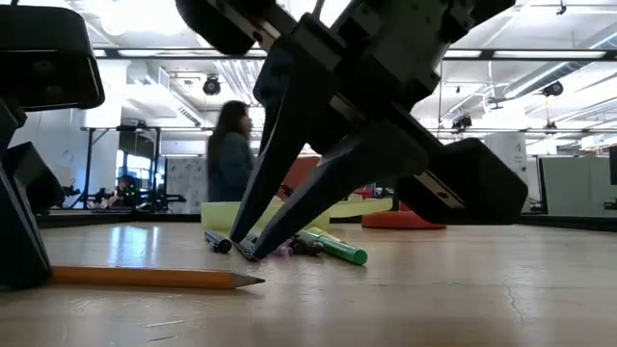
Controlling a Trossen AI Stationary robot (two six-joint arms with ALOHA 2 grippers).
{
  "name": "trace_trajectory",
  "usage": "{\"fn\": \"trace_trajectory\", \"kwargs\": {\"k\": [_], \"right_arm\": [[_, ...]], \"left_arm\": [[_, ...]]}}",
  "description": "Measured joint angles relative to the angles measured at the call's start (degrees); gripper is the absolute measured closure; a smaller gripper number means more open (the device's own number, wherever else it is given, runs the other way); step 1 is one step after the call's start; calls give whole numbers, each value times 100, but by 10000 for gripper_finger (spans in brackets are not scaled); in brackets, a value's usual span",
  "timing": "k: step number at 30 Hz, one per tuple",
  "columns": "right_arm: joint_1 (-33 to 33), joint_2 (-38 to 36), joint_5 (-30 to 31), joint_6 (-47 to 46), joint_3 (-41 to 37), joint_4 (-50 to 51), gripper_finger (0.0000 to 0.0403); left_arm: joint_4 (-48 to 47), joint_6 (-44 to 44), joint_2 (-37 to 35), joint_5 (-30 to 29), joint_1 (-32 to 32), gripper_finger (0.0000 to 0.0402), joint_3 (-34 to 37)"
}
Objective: Pick & place school supplies into a supply box
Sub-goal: Put the orange pencil into the yellow supply box
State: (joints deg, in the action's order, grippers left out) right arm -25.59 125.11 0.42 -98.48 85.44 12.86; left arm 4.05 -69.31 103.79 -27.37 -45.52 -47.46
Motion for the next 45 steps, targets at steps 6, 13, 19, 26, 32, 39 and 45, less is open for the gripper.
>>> {"fn": "trace_trajectory", "kwargs": {"k": [6, 13, 19, 26, 32, 39, 45], "right_arm": [[31, 3, 130, -204, -51, -27, 369], [-17, 9, 380, -699, -15, -104, 369], [-120, 8, 405, -1494, 12, -109, 369], [-133, 24, 718, -1569, 21, -28, 369], [-195, 247, 730, -1734, 187, 54, 369], [-184, 290, 1003, -1464, 572, 419, 369], [-156, 298, 1007, -1516, 683, 802, 369]], "left_arm": [[32, 9, -3, -1, 0, 402, 49], [43, 95, -9, 25, -2, 402, 68], [88, 108, -9, 27, -2, 402, 74], [96, 111, -9, 36, -2, 402, 74], [101, 130, -9, 66, -4, 402, 74], [129, 130, -9, 88, -7, 402, 95], [125, 132, -9, 108, -7, 402, 98]]}}
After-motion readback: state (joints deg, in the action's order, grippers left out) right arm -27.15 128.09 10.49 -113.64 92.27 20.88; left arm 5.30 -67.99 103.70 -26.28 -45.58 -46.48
